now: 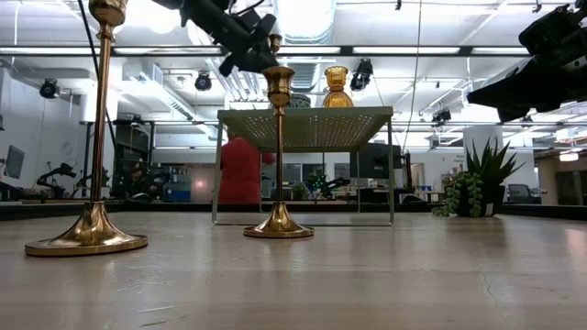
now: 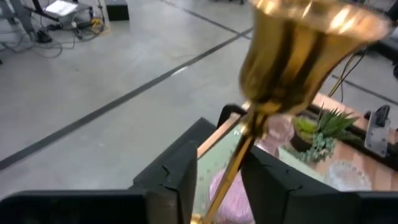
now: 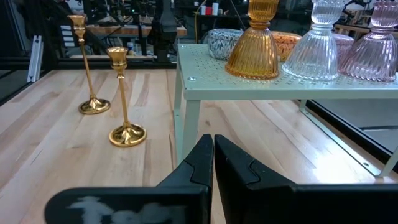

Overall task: Stock candles on shelf
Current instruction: Put the gold candle holder on the shelf, then put the gold candle holder and aligned it with the other gold candle holder on the shelf

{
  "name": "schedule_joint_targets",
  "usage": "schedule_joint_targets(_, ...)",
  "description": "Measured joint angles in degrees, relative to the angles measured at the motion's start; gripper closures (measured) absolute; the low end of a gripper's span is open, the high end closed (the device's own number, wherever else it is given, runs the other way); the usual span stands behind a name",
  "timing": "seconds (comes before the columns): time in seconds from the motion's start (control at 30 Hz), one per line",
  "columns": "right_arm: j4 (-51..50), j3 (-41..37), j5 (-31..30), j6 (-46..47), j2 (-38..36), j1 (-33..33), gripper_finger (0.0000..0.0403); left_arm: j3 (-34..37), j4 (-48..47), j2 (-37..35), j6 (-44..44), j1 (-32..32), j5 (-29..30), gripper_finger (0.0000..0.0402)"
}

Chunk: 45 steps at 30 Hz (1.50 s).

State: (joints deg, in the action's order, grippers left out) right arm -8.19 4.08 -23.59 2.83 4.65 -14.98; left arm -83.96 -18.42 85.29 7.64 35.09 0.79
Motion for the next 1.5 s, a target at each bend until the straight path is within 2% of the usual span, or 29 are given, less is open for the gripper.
schedule_joint_targets(0.33, 0.0, 0.0, 0.0, 0.0, 0.0, 0.0, 0.0394, 0.0, -5.7, -1.7, -2.5, 0.0, -0.9, 0.0223)
schedule_joint_targets(0.73, 0.0, 0.0, 0.0, 0.0, 0.0, 0.0, 0.0394, 2.0, -14.1, -5.1, -8.3, -3.5, -1.5, 0.0218)
schedule_joint_targets(0.9, 0.0, 0.0, 0.0, 0.0, 0.0, 0.0, 0.0394, 9.3, -11.7, -10.6, -9.5, -6.5, -1.3, 0.0218)
schedule_joint_targets(1.1, 0.0, 0.0, 0.0, 0.1, 0.0, 0.0, 0.0394, 22.3, -5.8, -21.6, -9.5, -11.1, -1.4, 0.0219)
schedule_joint_targets(1.3, 0.0, 0.0, 0.0, 0.0, 0.0, 0.0, 0.0394, 35.9, 0.7, -33.2, -5.7, -18.9, -1.4, 0.0218)
schedule_joint_targets(1.4, 0.0, 0.0, 0.0, 0.1, 0.0, 0.0, 0.0394, 42.1, 5.7, -37.6, -4.0, -23.6, -1.3, 0.022)
schedule_joint_targets(1.5, 0.0, 0.0, 0.0, 0.1, 0.0, 0.0, 0.0394, 46.5, 6.7, -40.7, -3.4, -27.8, -0.9, 0.022)
